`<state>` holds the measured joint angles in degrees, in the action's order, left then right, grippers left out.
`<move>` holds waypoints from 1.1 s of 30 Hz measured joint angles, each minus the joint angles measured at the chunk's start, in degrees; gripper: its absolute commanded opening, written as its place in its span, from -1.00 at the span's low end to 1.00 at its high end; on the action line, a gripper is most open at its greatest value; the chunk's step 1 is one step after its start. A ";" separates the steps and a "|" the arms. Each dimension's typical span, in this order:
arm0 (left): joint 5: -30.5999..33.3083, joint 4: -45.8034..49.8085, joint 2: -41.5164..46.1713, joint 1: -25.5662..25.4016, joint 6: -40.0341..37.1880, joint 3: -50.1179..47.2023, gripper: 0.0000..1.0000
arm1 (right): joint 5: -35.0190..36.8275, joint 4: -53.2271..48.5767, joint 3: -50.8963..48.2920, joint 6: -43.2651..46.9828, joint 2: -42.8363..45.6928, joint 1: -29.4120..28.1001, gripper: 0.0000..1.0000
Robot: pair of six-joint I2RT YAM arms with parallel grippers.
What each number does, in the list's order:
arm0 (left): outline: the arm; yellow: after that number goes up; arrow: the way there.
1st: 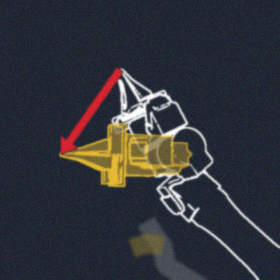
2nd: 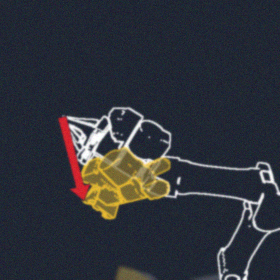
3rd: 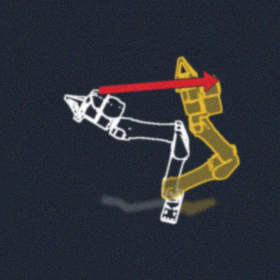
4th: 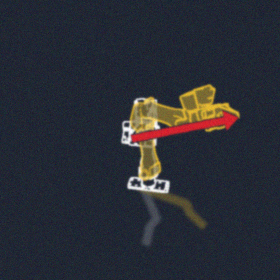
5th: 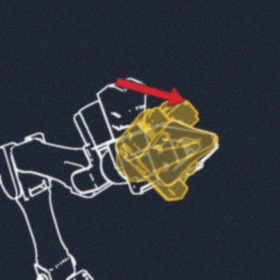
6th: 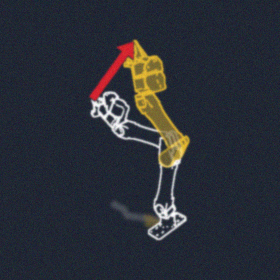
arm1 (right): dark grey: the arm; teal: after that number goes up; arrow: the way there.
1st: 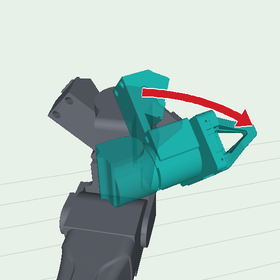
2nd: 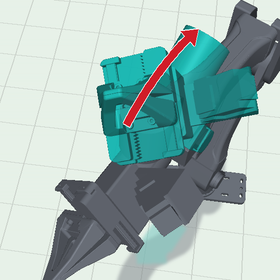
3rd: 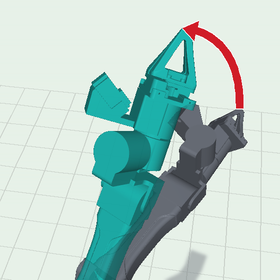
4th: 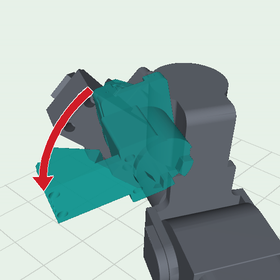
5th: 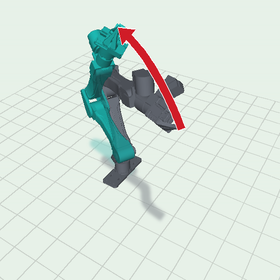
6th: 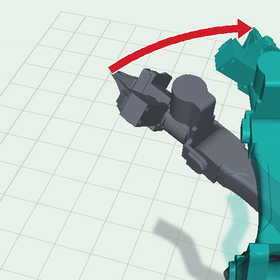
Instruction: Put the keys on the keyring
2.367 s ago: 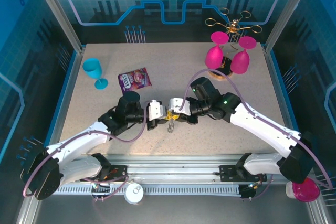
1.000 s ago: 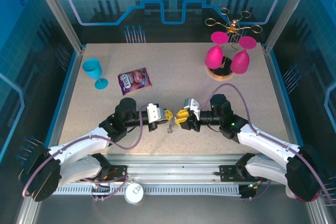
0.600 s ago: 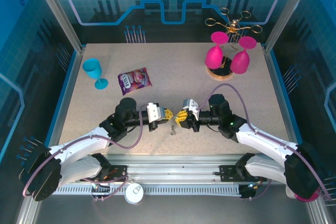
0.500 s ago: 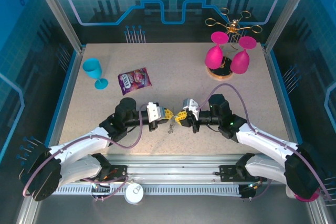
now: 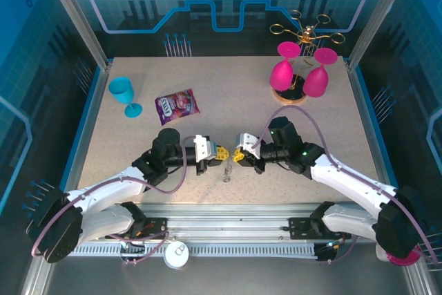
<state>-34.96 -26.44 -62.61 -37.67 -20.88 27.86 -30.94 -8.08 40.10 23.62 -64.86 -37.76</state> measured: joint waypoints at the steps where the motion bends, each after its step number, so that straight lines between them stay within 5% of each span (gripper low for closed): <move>1: -0.46 -0.37 -0.52 0.00 0.22 0.00 -1.00 | -0.17 -0.04 0.04 0.00 -0.42 -0.07 -0.97; 5: -1.18 -3.32 -2.19 0.00 1.09 0.00 -1.00 | -0.74 0.87 -0.59 -1.99 0.52 1.03 -0.37; 10: -2.29 -6.23 -2.51 0.00 1.31 0.00 -1.00 | -2.23 4.83 -4.22 -4.85 6.99 4.70 -0.20; 26: -2.43 -7.32 -3.63 0.00 1.29 0.00 -1.00 | -10.54 17.35 -5.77 -10.78 5.11 5.55 -0.38; 33: -2.32 -7.30 -3.89 0.13 1.33 0.00 -1.00 | -12.70 18.64 -5.77 -10.73 3.28 5.40 -0.80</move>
<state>-37.28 -33.74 -66.50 -37.54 -19.55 27.86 -43.64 10.57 34.33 12.88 -61.58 -32.36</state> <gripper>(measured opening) 0.049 0.187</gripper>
